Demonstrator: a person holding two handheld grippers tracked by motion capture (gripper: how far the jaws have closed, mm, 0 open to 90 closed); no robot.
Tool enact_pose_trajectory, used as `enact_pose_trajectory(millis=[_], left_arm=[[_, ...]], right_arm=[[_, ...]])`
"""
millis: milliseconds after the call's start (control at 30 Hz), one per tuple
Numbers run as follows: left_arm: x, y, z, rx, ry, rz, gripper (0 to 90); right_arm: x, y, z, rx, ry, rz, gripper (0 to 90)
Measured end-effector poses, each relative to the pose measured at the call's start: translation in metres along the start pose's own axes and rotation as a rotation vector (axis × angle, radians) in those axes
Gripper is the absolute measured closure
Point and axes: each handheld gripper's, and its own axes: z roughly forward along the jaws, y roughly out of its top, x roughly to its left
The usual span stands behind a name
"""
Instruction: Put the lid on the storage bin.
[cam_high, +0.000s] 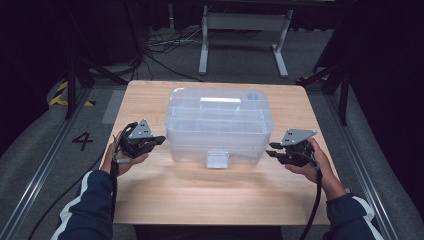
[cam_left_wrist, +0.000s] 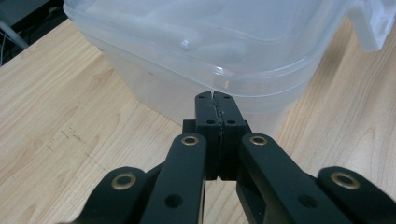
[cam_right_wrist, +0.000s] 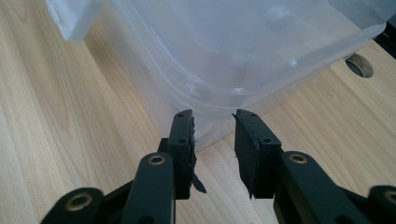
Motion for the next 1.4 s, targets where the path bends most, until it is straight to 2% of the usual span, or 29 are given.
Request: enact_pose_trajectory(millis=[67,133,267,367,433,700,933,1033,1233,1267,1400], left_arm=[[0.000,0.000,-0.001,-0.003,0.001,-0.002,90.0],[-0.001,0.000,-0.001,0.015,0.018,0.011,90.0],[-0.001,-0.005,-0.004,0.029,0.037,0.007,89.4],[-0.001,-0.008,-0.006,0.030,0.032,0.005,87.3],[-0.001,-0.011,-0.008,0.037,0.044,0.005,87.4],[-0.003,-0.022,-0.010,0.085,0.048,0.015,82.3],[-0.006,-0.030,-0.010,0.119,0.035,0.017,72.8],[-0.009,-0.036,-0.008,0.155,0.037,0.022,69.7],[-0.011,-0.043,-0.008,0.181,0.039,0.009,61.3],[-0.012,-0.045,-0.007,0.196,0.035,0.019,60.0],[-0.015,-0.050,-0.007,0.209,0.035,0.017,55.0]], right_arm=[[0.000,0.000,0.000,0.001,-0.002,0.001,67.2],[0.000,0.000,-0.001,0.004,-0.009,-0.002,67.3],[-0.001,-0.002,-0.004,0.007,-0.024,0.000,64.7],[-0.001,-0.003,-0.005,0.012,-0.025,0.004,63.9],[-0.001,-0.004,-0.005,0.015,-0.029,0.007,62.9],[-0.003,-0.010,-0.005,0.036,-0.057,0.007,58.8],[-0.004,-0.019,-0.004,0.049,-0.077,0.003,56.0],[-0.005,-0.024,-0.003,0.064,-0.087,0.010,54.5],[-0.006,-0.033,-0.003,0.071,-0.100,0.016,52.0],[-0.007,-0.037,-0.003,0.070,-0.107,0.024,49.6],[-0.007,-0.043,-0.003,0.071,-0.106,0.030,46.2]])
